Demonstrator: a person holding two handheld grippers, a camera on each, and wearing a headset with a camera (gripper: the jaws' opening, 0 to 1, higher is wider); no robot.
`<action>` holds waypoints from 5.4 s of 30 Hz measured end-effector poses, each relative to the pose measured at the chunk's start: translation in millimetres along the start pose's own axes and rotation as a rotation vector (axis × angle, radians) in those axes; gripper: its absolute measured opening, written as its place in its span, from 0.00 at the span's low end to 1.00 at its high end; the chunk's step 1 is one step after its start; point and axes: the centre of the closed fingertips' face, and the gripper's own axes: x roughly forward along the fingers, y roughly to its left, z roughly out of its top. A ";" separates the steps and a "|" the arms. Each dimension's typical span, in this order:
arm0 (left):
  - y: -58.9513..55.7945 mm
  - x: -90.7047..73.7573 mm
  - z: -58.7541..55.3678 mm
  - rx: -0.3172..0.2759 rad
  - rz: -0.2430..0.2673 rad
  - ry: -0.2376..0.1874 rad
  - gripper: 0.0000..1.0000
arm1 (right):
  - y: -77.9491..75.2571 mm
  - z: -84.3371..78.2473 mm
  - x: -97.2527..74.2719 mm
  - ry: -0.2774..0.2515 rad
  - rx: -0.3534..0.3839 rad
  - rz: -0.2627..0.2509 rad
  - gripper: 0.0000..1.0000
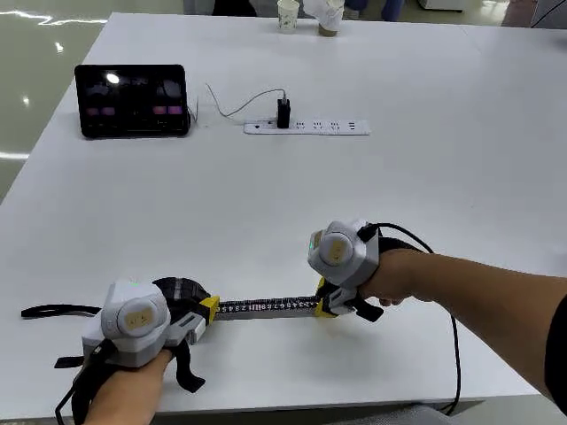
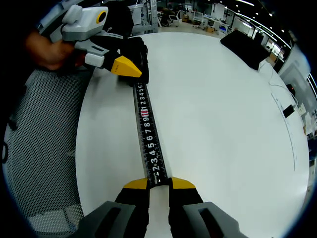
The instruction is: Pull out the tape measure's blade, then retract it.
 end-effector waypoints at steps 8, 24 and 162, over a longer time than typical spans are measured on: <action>-0.1 0.1 0.4 0.002 -0.002 -0.002 0.62 | 0.9 2.0 0.1 -0.003 -0.030 0.006 0.11; -0.6 -0.7 0.1 0.004 -0.004 -0.002 0.62 | 3.3 6.2 0.8 -0.016 -0.064 0.015 0.11; 0.5 -0.1 0.2 -0.028 -0.019 -0.002 0.62 | 11.3 51.9 20.8 -0.074 -0.014 0.008 0.11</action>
